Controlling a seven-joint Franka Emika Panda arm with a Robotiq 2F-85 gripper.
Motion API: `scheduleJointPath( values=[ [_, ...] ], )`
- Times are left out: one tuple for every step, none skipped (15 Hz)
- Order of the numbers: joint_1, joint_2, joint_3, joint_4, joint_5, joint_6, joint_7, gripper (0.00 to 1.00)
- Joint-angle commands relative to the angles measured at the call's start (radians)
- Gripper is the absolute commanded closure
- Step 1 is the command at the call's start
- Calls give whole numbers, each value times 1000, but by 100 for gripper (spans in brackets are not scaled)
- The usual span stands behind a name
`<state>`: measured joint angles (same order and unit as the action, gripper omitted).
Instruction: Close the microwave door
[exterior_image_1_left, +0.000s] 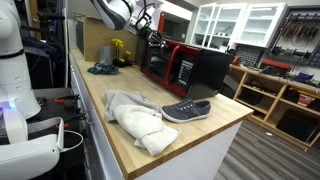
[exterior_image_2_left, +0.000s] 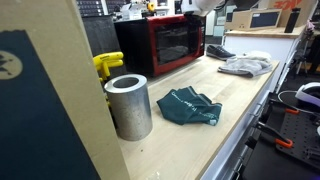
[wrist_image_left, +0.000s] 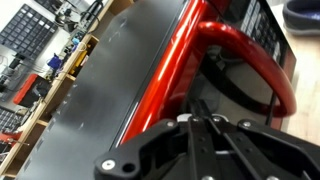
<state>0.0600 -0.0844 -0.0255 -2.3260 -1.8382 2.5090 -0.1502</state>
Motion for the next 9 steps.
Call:
scheduleJointPath(
  values=[
    [23,-93,48,-71,285,62,-82,67],
    [34,-114,60,-92,378,69,-101,60],
    [45,-135,69,-116,471,63,-119,53],
    [115,-159,24,-138,566,43,-141,45],
    [156,-179,7,-156,658,21,-158,38],
    [213,-204,-25,-169,750,-6,-176,29],
    [266,-221,-52,-167,841,-49,-190,23],
    [329,-249,-87,-167,932,-101,-207,16],
    [375,-266,-102,-145,1022,-169,-220,8]
  ],
)
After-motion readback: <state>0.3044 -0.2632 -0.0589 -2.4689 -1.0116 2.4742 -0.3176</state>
